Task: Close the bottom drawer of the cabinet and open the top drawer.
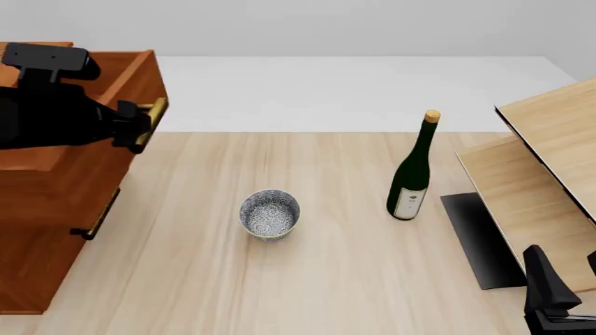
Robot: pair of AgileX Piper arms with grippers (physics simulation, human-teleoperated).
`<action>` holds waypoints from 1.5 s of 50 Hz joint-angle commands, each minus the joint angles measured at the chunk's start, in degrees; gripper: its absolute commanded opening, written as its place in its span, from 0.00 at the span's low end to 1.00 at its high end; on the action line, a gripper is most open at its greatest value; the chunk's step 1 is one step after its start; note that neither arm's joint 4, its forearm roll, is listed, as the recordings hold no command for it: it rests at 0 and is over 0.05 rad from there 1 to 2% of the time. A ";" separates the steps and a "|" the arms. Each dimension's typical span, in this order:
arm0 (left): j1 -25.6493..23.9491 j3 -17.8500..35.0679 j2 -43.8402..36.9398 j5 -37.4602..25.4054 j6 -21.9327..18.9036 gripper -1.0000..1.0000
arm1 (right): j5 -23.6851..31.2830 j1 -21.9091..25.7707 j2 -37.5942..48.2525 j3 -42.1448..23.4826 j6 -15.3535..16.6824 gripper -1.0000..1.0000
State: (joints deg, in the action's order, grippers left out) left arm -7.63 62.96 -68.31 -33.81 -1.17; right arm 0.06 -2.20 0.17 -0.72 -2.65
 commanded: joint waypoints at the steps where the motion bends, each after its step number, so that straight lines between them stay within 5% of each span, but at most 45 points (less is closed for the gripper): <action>1: -2.25 -0.35 0.06 -0.09 1.59 1.00 | -0.03 -0.05 0.00 0.03 -0.02 1.00; 75: -18.40 -0.73 3.14 0.70 14.49 1.00 | -0.08 0.10 0.03 0.07 0.00 1.00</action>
State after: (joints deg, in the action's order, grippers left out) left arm -20.15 62.29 -67.34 -33.52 13.45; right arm 0.03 -2.18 0.17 -0.69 -2.69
